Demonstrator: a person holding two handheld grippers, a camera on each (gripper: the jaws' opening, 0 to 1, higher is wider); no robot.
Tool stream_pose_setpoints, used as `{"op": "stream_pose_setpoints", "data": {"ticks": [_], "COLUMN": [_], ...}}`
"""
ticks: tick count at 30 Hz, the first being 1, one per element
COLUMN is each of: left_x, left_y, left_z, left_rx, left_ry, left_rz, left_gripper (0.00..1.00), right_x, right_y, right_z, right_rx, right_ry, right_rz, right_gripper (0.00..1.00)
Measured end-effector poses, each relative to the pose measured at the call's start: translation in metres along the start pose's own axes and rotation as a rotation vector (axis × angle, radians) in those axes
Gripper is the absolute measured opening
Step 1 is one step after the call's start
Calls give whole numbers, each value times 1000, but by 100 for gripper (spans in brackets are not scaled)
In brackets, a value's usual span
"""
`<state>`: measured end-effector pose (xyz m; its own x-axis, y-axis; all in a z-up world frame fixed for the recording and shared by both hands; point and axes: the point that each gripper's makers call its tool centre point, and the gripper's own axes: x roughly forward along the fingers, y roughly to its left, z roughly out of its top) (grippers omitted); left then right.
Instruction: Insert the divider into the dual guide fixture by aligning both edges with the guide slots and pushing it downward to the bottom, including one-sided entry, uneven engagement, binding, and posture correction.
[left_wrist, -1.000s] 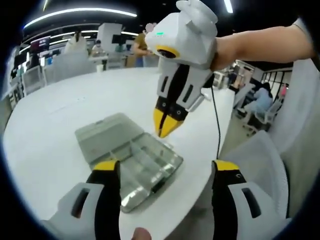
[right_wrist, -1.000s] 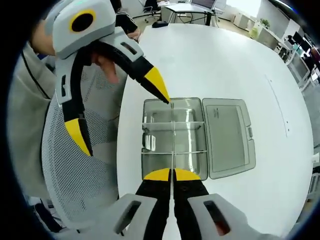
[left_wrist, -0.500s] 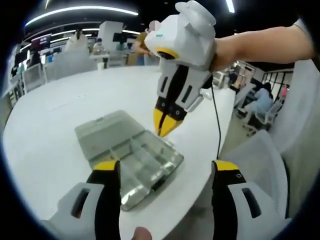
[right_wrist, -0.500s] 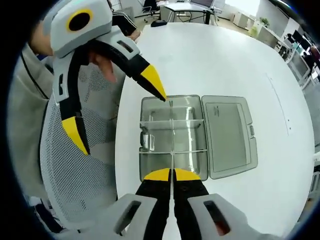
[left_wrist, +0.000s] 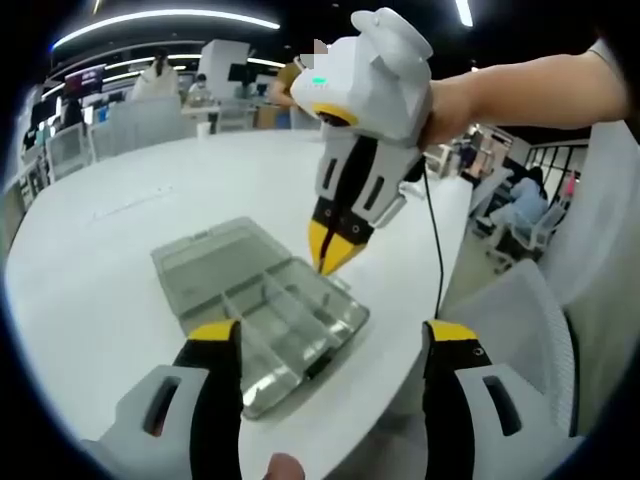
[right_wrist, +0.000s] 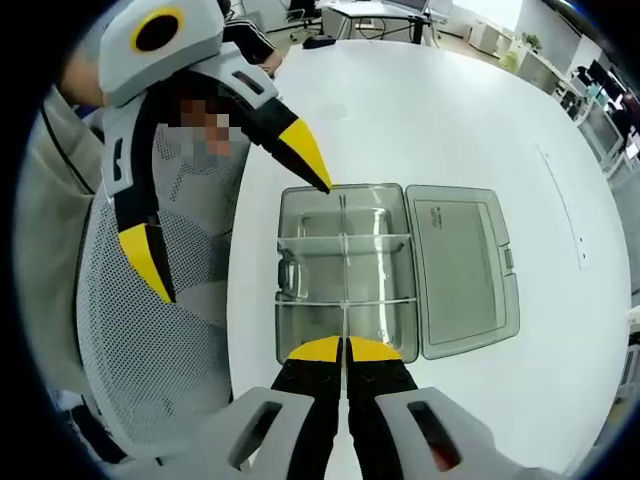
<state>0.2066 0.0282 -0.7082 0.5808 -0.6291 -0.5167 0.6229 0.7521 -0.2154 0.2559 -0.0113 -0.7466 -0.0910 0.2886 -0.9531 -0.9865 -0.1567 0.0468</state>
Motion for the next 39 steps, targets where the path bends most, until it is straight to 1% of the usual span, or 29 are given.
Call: {"op": "stream_pose_setpoints", "data": {"ticks": [13,24,39], "left_x": [-1,-2,-2], "left_y": [0,0,1], "left_z": [-1,-2,-1], "left_rx": [-6,-8,-8], "left_ry": [1,2,6], "left_rz": [0,0,2], "left_gripper": [71,70,70], "right_x": [2,5,10], "right_y": [0,0,-1], "right_z": [1,0,-4], "right_rx": [-5,1,-17], "right_ry": [23,25,31], "right_rz": [5,8,10], "right_gripper": [0,0,0]}}
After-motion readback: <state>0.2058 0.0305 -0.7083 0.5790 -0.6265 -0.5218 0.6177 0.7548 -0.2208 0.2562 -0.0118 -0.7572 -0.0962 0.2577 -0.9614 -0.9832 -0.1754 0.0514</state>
